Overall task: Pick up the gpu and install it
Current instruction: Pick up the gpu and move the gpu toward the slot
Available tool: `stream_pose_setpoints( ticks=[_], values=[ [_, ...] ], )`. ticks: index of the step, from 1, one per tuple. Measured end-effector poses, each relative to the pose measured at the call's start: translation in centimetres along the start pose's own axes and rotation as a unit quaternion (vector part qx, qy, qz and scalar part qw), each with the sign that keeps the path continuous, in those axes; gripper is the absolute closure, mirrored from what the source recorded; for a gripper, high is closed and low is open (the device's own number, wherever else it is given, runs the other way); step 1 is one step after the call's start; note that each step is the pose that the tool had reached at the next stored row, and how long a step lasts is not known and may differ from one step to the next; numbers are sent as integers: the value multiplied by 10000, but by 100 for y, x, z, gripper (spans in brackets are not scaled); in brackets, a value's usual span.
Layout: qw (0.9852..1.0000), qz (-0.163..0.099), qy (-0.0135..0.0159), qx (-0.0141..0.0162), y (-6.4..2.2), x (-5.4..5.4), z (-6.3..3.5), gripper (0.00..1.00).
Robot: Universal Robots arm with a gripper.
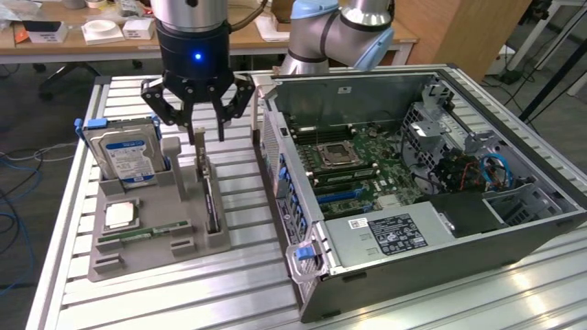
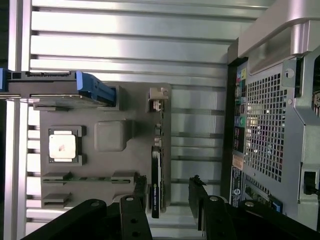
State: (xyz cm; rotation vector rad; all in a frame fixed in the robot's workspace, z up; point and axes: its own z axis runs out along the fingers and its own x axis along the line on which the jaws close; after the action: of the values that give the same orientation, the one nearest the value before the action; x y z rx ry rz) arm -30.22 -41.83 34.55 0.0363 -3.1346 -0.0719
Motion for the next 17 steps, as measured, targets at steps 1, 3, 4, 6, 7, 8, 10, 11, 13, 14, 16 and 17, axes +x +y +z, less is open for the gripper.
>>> stream_pose_setpoints(
  ticks=[1, 3, 4, 6, 7, 8, 10, 11, 13, 14, 16, 17],
  values=[
    [10000, 0, 0, 0, -5, 0, 6, 53],
    [10000, 0, 0, 0, -15, 0, 18, 53],
    [10000, -1, 0, 0, -21, 0, 25, 53],
    [10000, -1, 0, 0, -31, 0, 37, 53],
    [10000, -1, 0, 0, -36, 0, 42, 53],
    [10000, -1, 0, 0, -41, 1, 48, 53],
    [10000, -1, 0, 0, -51, 0, 61, 53],
    [10000, -1, 0, 0, -55, 1, 66, 53],
    [10000, -1, 0, 0, -65, 1, 78, 53],
    [10000, -2, 0, 0, -70, 1, 84, 53],
    [10000, -2, 0, 0, -79, 1, 96, 53],
    [10000, -2, 0, 0, -84, 1, 102, 53]
  ],
)
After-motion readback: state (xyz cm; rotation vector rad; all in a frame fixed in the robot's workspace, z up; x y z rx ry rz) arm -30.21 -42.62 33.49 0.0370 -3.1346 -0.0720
